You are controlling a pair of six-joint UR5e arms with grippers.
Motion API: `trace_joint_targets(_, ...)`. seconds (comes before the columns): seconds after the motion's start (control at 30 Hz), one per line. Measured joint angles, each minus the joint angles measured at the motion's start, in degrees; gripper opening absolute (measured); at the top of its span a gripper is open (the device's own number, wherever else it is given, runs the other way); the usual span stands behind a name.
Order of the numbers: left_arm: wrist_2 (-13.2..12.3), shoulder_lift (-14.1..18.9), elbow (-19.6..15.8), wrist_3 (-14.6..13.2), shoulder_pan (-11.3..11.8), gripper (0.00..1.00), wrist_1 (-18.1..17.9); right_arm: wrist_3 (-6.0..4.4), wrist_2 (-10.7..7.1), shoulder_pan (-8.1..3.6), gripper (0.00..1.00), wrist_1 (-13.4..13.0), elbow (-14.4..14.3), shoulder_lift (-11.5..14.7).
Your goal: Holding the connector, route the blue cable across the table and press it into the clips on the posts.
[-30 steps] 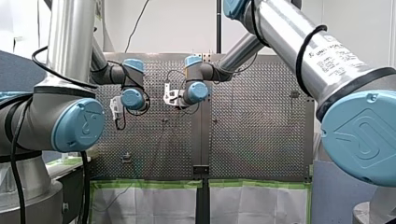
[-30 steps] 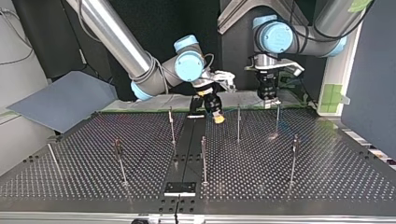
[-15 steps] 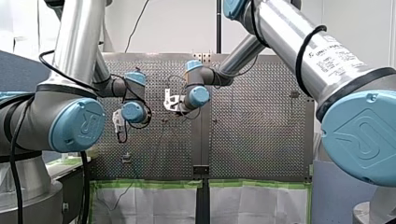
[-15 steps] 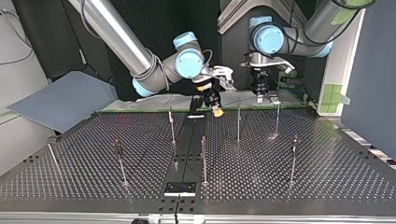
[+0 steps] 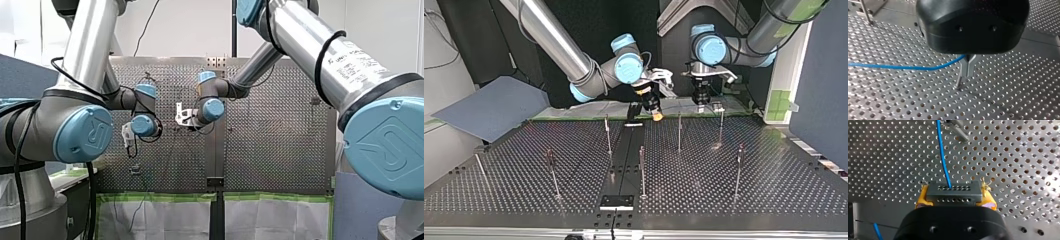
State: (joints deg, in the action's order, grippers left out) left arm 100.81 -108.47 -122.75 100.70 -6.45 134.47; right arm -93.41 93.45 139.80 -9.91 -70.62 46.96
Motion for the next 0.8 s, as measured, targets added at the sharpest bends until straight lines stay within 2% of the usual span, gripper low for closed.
trace_joint_targets(0.1,-0.11,-0.71,0.35,0.24,0.07,0.00,-0.48,-0.16,-0.02,-0.13,0.00,-0.02,0.00,-0.16)
trace_joint_targets(0.2,-0.52,-0.95,0.76,0.40,0.18,0.00,-0.66,-0.31,-0.38,-1.16,0.00,-0.03,-0.04,-0.27)
trace_joint_targets(0.33,-1.32,-1.10,1.41,0.52,0.38,0.00,-0.75,-0.89,-1.99,-3.17,0.00,-0.11,-0.04,-0.61)
trace_joint_targets(0.43,-1.78,-1.91,2.42,0.54,0.50,0.00,-0.36,-1.06,-2.80,-3.93,0.00,-0.43,-0.05,-0.78)
trace_joint_targets(0.63,-1.94,-5.25,4.67,0.52,0.53,0.00,-0.16,-1.16,-3.73,-4.50,0.00,-1.27,-0.05,-0.86)
trace_joint_targets(0.8,-2.02,-6.58,6.32,0.62,0.67,0.00,-0.51,-1.20,-3.89,-4.77,0.00,-1.62,-0.05,-0.91)
